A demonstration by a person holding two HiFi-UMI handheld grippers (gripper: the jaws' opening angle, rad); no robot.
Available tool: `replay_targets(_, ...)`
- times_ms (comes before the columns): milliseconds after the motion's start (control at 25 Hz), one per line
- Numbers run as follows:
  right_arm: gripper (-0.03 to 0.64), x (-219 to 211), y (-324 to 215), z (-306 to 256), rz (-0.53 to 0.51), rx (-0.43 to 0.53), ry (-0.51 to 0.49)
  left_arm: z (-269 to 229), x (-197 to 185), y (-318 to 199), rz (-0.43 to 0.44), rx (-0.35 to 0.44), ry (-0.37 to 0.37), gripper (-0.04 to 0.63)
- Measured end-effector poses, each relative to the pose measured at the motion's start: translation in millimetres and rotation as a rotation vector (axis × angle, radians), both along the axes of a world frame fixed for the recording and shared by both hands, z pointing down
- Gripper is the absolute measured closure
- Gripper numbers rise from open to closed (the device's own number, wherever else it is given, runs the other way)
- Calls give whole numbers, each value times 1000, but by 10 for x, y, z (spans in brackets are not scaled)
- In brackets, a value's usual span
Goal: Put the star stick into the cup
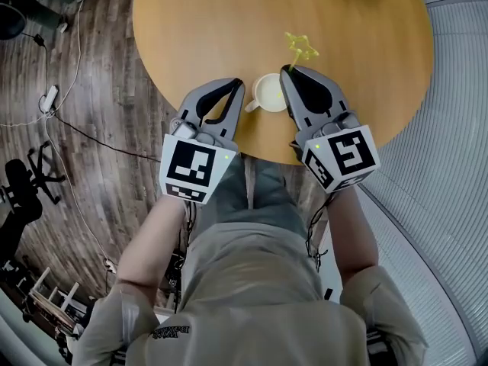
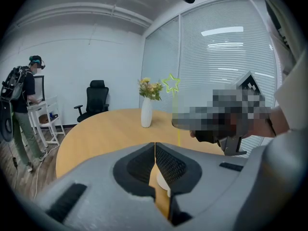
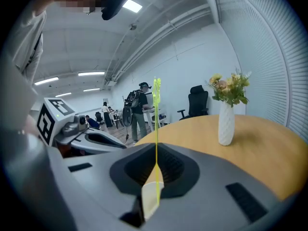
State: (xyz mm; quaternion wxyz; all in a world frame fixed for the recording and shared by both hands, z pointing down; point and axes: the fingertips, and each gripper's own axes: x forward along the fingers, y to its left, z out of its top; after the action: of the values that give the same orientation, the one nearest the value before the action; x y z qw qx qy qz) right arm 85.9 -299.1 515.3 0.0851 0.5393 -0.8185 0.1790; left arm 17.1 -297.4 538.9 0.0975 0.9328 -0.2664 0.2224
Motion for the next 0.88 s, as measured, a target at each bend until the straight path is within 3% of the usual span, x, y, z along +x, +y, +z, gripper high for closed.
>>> replay_targets(640,586,114,121,633,67,-123,-24,447,95,147,23,-103,-13,572)
replay_targets(880,584,163,54,631,82,-148,19,387,86,120,22,-108,-10,572)
